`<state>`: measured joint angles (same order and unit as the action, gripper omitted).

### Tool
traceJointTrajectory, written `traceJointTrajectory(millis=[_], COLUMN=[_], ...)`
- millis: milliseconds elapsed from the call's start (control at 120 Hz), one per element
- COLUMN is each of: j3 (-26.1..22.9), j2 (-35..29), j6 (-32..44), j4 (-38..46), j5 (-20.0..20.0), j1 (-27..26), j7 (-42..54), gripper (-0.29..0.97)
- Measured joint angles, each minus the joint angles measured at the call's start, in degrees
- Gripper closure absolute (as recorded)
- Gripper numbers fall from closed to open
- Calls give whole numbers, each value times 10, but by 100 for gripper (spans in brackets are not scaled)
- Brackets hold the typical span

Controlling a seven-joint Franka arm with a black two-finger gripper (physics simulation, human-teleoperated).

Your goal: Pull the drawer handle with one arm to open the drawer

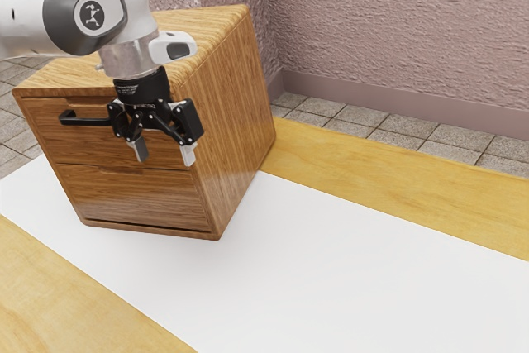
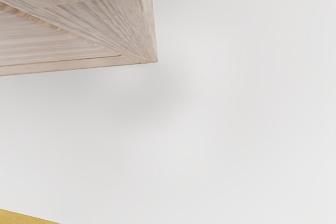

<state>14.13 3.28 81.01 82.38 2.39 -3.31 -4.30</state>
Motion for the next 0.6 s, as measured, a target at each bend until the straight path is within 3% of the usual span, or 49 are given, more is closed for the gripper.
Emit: traceJointTrajectory(millis=[200, 408, 600], j3=[-1, -7, -5], j2=[-6, -84, -89], j6=[-2, -39, -63], j4=[-9, -60, -60], j5=[-1, -16, -20], j1=[-3, -11, 0], j7=[2, -2, -151], gripper=[0, 0, 0])
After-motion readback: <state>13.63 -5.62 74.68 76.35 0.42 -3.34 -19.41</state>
